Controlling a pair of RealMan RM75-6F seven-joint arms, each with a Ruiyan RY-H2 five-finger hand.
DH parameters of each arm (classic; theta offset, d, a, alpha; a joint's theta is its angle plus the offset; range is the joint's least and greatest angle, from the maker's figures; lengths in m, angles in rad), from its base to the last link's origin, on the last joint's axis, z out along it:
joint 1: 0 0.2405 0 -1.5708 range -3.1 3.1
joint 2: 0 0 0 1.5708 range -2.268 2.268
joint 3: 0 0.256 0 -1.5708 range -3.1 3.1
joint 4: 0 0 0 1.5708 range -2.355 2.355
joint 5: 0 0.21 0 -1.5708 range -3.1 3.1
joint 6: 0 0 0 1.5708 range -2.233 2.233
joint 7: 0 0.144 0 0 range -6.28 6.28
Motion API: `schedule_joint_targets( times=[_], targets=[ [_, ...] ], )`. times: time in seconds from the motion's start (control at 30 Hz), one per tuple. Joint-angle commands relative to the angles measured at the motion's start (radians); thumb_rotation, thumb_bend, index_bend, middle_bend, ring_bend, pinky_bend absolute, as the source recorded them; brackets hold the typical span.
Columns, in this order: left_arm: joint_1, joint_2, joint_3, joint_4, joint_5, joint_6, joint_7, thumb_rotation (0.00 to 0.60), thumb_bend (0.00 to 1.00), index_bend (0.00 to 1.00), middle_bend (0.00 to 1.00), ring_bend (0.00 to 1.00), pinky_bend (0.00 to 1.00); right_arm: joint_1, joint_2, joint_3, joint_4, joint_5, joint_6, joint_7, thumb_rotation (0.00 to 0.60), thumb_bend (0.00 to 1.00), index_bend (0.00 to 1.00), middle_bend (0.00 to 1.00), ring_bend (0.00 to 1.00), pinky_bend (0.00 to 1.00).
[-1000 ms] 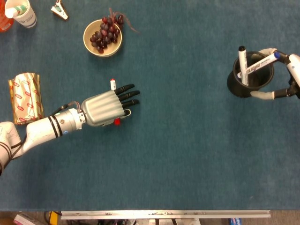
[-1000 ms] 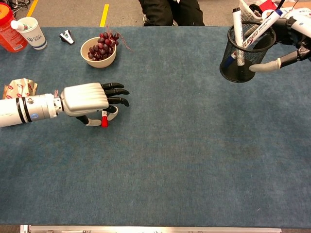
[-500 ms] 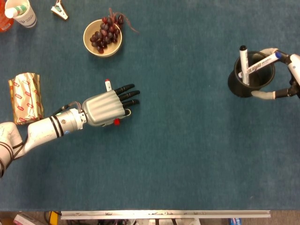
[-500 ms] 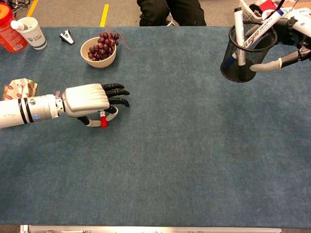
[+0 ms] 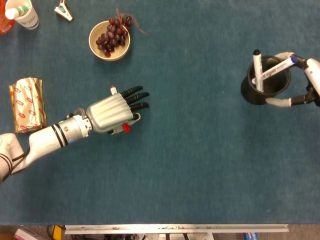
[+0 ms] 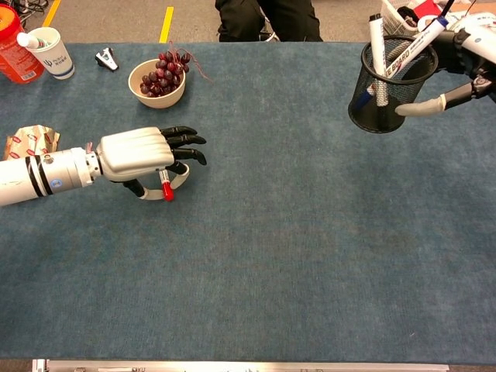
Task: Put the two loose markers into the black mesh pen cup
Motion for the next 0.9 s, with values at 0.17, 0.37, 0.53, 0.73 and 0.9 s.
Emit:
schedule_joint_targets(
  times=[0.17,0.37,0.53,0.73,0.9],
  targets=[
    [0.004,0.144,-0.06,-0.247,-0.083,0.003,-0.019,0.6,0.27,0.62,0.21,0.01,0.0,0.022,-0.023,0.002,0.01,-0.022,-0.011,-0.002,0.6,0.37,0.56,0.49,0.38,0.31],
    [0.01,0.256,-0.114,-0.438,-0.174,-0.025,-0.063,0.6,0.27,0.62,0.21,0.02,0.0,0.051,-0.057,0.001,0.025,-0.036,-0.034,-0.017,0.6,0.37,0.56,0.49,0.38,0.31],
    [0.016,0.342,-0.16,-0.569,-0.243,-0.047,-0.093,0.6,0.27,0.62,0.21,0.02,0.0,0.083,-0.098,0.007,0.048,-0.034,-0.061,-0.035,0.6,0.37,0.56,0.49,0.38,0.31],
    [0.024,0.425,-0.214,-0.7,-0.324,-0.08,-0.174,0.6,0.27,0.62,0.22,0.02,0.0,0.124,-0.165,0.014,0.08,-0.034,-0.085,-0.071,0.6,0.37,0.57,0.49,0.38,0.31],
    [0.033,0.484,-0.243,-0.776,-0.357,-0.101,-0.268,0.6,0.27,0.62,0.22,0.02,0.0,0.152,-0.224,0.014,0.115,-0.031,-0.103,-0.091,0.6,0.37,0.57,0.49,0.38,0.31]
  ],
)
